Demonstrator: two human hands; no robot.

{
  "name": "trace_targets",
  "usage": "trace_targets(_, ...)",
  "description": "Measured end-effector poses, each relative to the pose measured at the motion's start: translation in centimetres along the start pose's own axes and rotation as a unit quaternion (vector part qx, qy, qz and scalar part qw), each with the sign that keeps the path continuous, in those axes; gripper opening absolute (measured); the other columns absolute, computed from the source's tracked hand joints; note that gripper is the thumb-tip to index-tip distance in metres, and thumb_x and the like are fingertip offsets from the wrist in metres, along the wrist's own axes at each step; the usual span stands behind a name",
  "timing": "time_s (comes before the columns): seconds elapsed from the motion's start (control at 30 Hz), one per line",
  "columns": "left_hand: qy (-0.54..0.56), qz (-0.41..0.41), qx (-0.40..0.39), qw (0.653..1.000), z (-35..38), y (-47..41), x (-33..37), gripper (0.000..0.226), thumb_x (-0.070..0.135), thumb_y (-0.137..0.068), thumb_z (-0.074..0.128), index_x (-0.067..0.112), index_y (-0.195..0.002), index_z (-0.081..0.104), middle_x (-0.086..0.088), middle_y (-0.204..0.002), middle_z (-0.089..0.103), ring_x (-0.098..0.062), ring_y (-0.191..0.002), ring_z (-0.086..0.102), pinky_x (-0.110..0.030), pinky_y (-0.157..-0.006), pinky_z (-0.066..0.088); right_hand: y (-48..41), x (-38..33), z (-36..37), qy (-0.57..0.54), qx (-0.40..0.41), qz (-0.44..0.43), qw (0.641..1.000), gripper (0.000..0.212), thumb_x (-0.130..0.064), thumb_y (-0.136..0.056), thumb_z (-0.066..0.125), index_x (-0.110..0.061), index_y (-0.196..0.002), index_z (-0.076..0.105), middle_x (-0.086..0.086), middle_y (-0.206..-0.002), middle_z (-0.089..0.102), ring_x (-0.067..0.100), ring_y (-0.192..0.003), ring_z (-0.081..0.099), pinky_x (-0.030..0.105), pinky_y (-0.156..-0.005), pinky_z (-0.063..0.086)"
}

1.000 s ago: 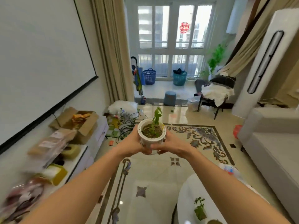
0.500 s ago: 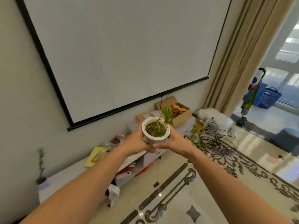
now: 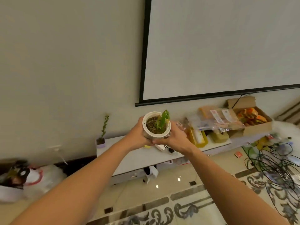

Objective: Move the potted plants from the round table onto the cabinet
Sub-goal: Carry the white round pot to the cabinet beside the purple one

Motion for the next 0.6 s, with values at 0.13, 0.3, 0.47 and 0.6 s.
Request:
trace_targets(0.13,0.015,-0.061,0.046,0.997,-3.2,-1.0,-6.9,0.104,0.023,-0.058,0.093,0.041,-0.138,0.028,0.028,-0.132,0.044,0.022,-0.12,0.04,0.0,-0.091,0.037,-5.8,3.9,4.8,-0.021,-0.057,-0.026,0.998,0.067,-0.008,-0.063,0.094,-0.017,-0.122,0.064,0.005,-0.116,0.072,0.026,-0.112,0.066,0.049,-0.095,0.054)
trace_targets(0.3,-0.023,-0.104,0.13,0.986,-5.9,-2.0,-13.5,0.098,0.01,-0.063,0.092,0.022,-0.142,0.035,0.028,-0.118,0.041,0.041,-0.104,0.027,0.015,-0.079,0.009,-12.1,9.2,10.1,-0.036,-0.118,-0.025,0.992,0.073,-0.027,-0.062,0.097,-0.018,-0.126,0.063,0.004,-0.118,0.071,0.026,-0.113,0.066,0.052,-0.093,0.055)
trace_targets(0.47,-0.017,-0.114,0.166,0.979,-8.6,-3.7,-19.8,0.096,-0.002,-0.067,0.088,0.009,-0.146,0.034,0.003,-0.134,0.045,0.038,-0.109,0.029,0.013,-0.087,0.014,-17.0,13.4,15.4,-0.046,-0.149,-0.013,0.988,0.07,-0.038,-0.061,0.096,-0.032,-0.122,0.063,-0.01,-0.115,0.071,0.011,-0.11,0.067,0.023,-0.085,0.057)
trace_targets(0.6,-0.003,-0.136,0.199,0.971,-9.8,-4.7,-25.3,0.097,-0.001,-0.066,0.089,0.009,-0.146,0.035,0.004,-0.131,0.046,0.033,-0.104,0.03,-0.003,-0.103,0.026,-20.0,18.0,20.2,-0.044,-0.168,-0.008,0.985,0.072,-0.039,-0.06,0.097,-0.025,-0.123,0.064,-0.005,-0.115,0.072,0.016,-0.11,0.068,0.041,-0.089,0.058)
Point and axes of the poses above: each hand's wrist, its own y-axis away from the middle knuckle, its own z-axis out of the palm, x = y × z, the point moved 4 cm from there along -y, towards the middle knuckle
